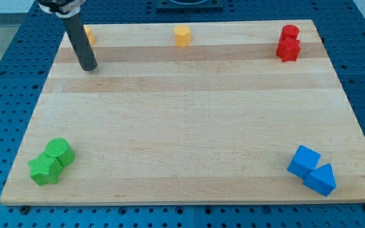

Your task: Push the green circle diagonal to the bottom right side of the yellow hexagon

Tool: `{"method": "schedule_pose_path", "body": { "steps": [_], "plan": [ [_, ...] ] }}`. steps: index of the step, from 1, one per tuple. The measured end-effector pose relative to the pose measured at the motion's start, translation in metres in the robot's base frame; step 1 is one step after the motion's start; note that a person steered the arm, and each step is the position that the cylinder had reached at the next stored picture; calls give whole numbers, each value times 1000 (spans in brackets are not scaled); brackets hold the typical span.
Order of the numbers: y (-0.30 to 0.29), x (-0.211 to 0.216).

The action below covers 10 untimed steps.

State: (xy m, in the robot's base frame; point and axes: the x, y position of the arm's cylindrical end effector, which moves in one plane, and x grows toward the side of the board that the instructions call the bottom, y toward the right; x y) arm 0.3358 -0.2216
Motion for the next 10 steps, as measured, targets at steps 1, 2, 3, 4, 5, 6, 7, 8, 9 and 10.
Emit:
{"method": "schedule_pose_path", "body": {
  "steps": [1, 2, 3, 4, 5, 6, 7, 8, 9, 10],
  "plan": [
    [-61, 32],
    [-63, 33],
    [-71, 111],
    [-71, 140],
    [-72, 153],
    [-73, 184],
    [-71, 207],
    [-64, 224],
    [-56, 224],
    [-29, 225]
  ]
}}
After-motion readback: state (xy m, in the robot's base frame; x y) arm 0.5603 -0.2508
